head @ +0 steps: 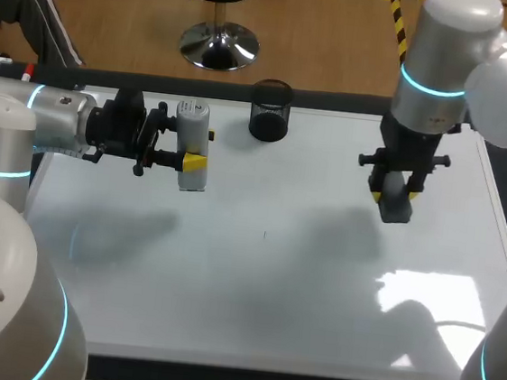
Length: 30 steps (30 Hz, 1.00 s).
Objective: Pick up the inspection probe, press it on each red-marked spot on the whiteboard one by one, put down the probe, pick up the eraser, and wipe off all the red marks.
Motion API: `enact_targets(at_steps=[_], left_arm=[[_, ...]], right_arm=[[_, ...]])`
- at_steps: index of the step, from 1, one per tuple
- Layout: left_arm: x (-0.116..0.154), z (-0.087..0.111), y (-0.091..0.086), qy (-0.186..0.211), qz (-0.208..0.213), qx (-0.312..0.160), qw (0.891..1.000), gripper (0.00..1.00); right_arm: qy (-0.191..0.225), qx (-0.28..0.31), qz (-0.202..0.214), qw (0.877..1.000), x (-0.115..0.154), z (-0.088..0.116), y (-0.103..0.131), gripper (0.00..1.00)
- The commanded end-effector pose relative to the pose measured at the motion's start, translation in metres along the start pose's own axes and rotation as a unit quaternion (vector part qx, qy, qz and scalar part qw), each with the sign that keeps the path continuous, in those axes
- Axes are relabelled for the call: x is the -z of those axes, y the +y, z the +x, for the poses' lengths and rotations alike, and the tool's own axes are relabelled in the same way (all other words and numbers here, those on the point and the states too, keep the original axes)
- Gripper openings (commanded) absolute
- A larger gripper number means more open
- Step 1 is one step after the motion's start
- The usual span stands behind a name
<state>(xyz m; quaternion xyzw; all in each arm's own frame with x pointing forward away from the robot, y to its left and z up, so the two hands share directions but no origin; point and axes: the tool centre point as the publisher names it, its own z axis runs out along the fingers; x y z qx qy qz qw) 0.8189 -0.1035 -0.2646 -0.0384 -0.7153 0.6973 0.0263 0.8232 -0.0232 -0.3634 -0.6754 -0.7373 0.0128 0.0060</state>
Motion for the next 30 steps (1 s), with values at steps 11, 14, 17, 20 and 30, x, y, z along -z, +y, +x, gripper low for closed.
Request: enact_targets(at_steps=[11, 14, 17, 20, 30], left_arm=[[-0.001, 0.000, 0.000, -0.001, 0.001, -0.001, 1.000, 0.00], [-0.001, 0.000, 0.000, -0.001, 0.001, -0.001, 1.000, 0.00], [-0.001, 0.000, 0.000, -0.001, 0.001, -0.001, 1.000, 0.00], [-0.001, 0.000, 0.000, -0.001, 0.001, -0.001, 1.000, 0.00], [-0.001, 0.000, 0.000, -0.001, 0.001, -0.001, 1.000, 0.00]], right_arm=[[0.012, -0.002, -0.016, 1.000, -0.002, -0.036, -0.007, 0.00], [0.008, -0.008, -0.014, 1.000, -0.007, -0.041, -0.006, 0.00], [0.005, -0.009, -0.011, 1.000, -0.013, -0.045, -0.007, 0.00], [0.000, -0.006, -0.007, 1.000, -0.018, -0.048, -0.008, 0.00], [-0.005, -0.007, -0.001, 1.000, -0.035, -0.059, -0.012, 0.00]])
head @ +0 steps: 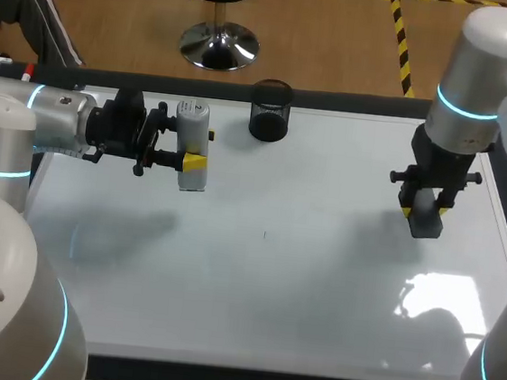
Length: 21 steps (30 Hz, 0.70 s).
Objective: Pick up the inspection probe, press it on each red-marked spot on the whiteboard one by one, put down the probe, pick up the eraser, and wipe off all the red marks.
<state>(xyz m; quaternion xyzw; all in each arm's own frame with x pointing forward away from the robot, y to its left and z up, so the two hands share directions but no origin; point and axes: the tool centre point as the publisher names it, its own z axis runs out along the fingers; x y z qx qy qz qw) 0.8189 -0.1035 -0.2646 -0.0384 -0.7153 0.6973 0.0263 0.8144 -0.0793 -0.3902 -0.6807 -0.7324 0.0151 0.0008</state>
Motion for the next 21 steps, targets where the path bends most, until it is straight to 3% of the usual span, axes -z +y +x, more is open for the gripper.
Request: enact_targets(at_steps=[1, 21], left_arm=[[-0.001, 0.000, 0.000, -0.001, 0.001, -0.001, 1.000, 0.00], [-0.001, 0.000, 0.000, -0.001, 0.001, -0.001, 1.000, 0.00]], right_arm=[[0.000, 0.000, 0.001, 1.000, -0.010, -0.005, 0.000, 0.00], [0.009, -0.001, 0.008, 1.000, -0.031, -0.027, -0.006, 0.00]])
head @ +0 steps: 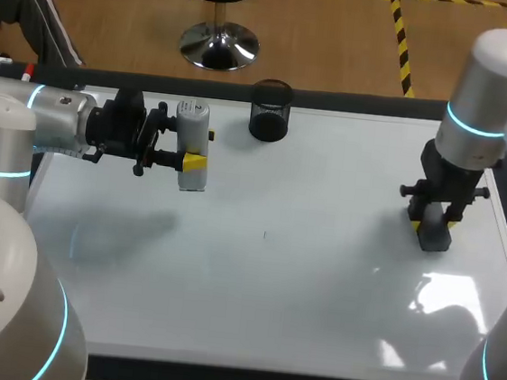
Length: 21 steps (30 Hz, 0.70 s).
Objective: Pick up the inspection probe, press it on each red-marked spot on the whiteboard one by one, put down the probe, pick up the eraser, and wipe off all the red marks.
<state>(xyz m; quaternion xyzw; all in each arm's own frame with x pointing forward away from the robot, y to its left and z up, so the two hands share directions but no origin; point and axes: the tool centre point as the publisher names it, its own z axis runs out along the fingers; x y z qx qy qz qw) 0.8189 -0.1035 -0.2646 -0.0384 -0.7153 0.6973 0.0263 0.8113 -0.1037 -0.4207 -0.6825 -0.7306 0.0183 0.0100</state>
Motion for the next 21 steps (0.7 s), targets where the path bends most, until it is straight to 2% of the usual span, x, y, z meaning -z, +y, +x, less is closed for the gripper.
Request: enact_targets(at_steps=[1, 12, 17, 18, 19, 21], left_arm=[[-0.0005, -0.0001, -0.0002, -0.001, 0.001, -0.001, 1.000, 0.00], [-0.0005, -0.0001, -0.0002, -0.001, 0.001, -0.001, 1.000, 0.00], [-0.0005, -0.0001, -0.0002, -0.001, 0.001, -0.001, 1.000, 0.00], [-0.0005, -0.0001, -0.0002, -0.001, 0.001, -0.001, 1.000, 0.00], [-0.0005, -0.0001, -0.0002, -0.001, 0.001, -0.001, 1.000, 0.00], [-0.0005, -0.0001, -0.0002, -0.001, 0.001, -0.001, 1.000, 0.00]], right_arm=[[0.006, 0.001, -0.001, 1.000, 0.0002, -0.0045, -0.0019, 0.00], [0.012, -0.006, -0.006, 1.000, -0.0034, -0.0094, -0.0040, 0.00], [0.012, -0.007, -0.004, 1.000, -0.0047, -0.0104, -0.0042, 0.60], [0.012, -0.008, -0.004, 1.000, -0.0046, -0.0105, -0.0043, 0.75], [0.012, -0.010, -0.004, 1.000, -0.0038, -0.0113, -0.0047, 1.00], [0.012, -0.013, -0.005, 1.000, -0.0017, -0.0121, -0.0048, 1.00]])
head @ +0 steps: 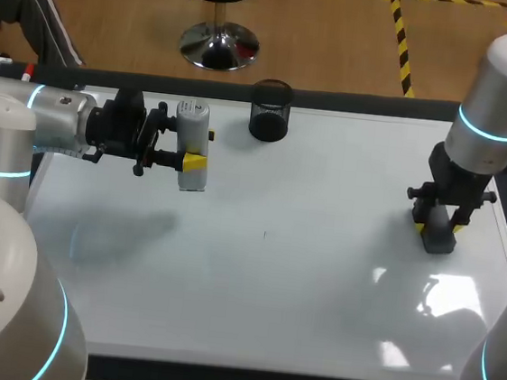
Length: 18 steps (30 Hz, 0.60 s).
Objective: Pick up the inspection probe, press it on each red-marked spot on the whiteboard one by one, put down the probe, pick up the eraser, and wipe off all the red marks.
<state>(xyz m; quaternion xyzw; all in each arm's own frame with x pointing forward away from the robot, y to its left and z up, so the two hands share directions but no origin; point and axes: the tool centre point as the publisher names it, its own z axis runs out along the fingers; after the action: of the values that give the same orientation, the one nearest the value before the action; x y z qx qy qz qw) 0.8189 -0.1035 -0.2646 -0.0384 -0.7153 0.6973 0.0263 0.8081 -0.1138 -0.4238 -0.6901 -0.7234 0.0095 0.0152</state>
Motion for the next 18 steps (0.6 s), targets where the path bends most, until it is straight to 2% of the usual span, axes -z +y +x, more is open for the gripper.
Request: enact_targets(at_steps=[1, 18], left_arm=[[-0.001, 0.000, 0.000, -0.001, 0.001, -0.001, 1.000, 0.00], [-0.001, 0.000, 0.000, -0.001, 0.001, -0.001, 1.000, 0.00]], right_arm=[[0.002, -0.003, -0.002, 1.000, 0.003, -0.002, -0.001, 1.00], [0.019, -0.041, -0.035, 0.998, 0.029, 0.009, -0.001, 1.00]])
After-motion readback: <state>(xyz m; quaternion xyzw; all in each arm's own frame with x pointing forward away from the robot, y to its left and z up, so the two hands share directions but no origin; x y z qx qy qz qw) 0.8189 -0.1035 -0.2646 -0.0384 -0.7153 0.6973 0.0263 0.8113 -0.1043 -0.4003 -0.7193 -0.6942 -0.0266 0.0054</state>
